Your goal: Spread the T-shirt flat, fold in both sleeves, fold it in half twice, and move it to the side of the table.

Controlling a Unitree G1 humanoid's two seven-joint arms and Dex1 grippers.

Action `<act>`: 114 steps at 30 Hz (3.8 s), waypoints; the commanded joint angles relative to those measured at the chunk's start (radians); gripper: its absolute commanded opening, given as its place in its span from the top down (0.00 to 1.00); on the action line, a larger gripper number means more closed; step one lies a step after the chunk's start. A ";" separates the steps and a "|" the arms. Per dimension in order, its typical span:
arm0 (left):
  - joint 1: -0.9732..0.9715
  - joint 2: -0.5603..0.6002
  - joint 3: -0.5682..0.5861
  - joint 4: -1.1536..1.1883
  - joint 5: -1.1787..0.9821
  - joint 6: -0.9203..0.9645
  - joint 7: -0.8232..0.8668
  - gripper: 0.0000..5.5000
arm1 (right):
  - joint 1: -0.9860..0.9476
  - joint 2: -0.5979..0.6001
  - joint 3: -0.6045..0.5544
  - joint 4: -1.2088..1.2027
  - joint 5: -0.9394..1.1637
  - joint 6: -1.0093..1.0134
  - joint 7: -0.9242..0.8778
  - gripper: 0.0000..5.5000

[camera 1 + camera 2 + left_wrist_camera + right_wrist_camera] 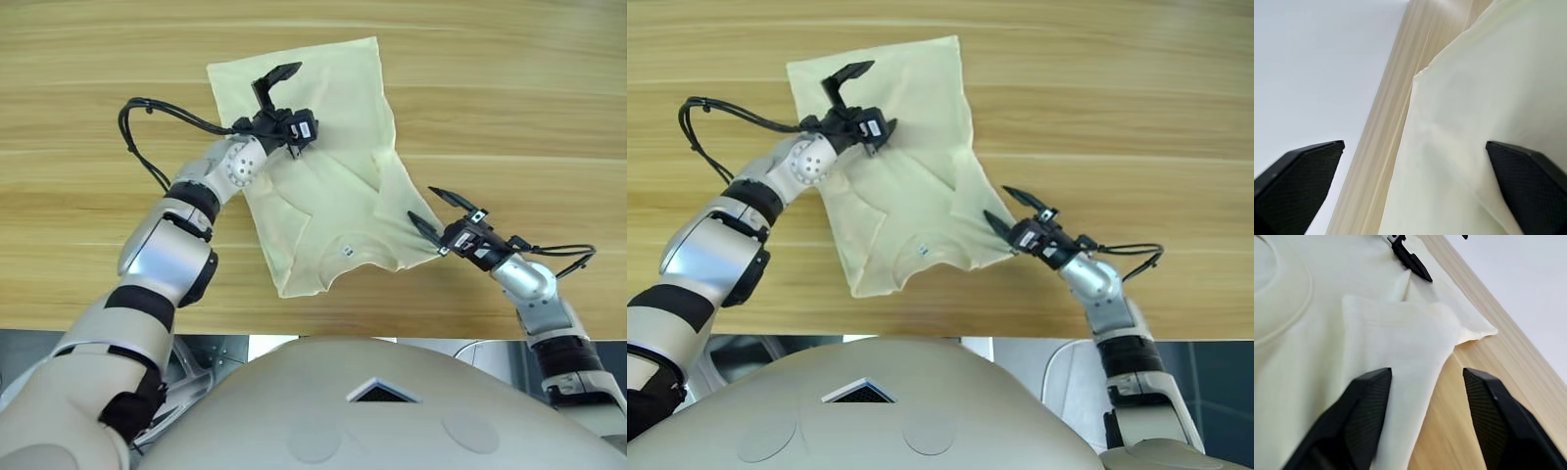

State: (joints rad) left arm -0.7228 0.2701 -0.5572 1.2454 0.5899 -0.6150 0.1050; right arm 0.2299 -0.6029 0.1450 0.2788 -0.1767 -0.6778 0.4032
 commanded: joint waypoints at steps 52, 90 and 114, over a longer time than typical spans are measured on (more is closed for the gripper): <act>0.927 0.413 -0.009 -1.129 -0.015 0.037 -0.276 0.02 | -0.827 0.240 -0.167 0.838 0.060 0.038 -0.349 0.51; 1.081 0.545 0.319 -1.555 -0.341 -0.203 -0.367 0.02 | -0.454 0.278 0.154 0.408 -0.270 0.003 -0.311 0.51; 0.885 0.228 0.474 -1.115 -0.424 -0.230 -0.294 0.02 | -0.577 0.231 0.124 0.236 -0.388 0.162 -0.463 0.51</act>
State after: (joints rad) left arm 0.1860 0.5117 -0.1047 0.1109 0.1554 -0.8512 -0.2054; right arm -0.3308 -0.3966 0.2378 0.4762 -0.5497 -0.5089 -0.0665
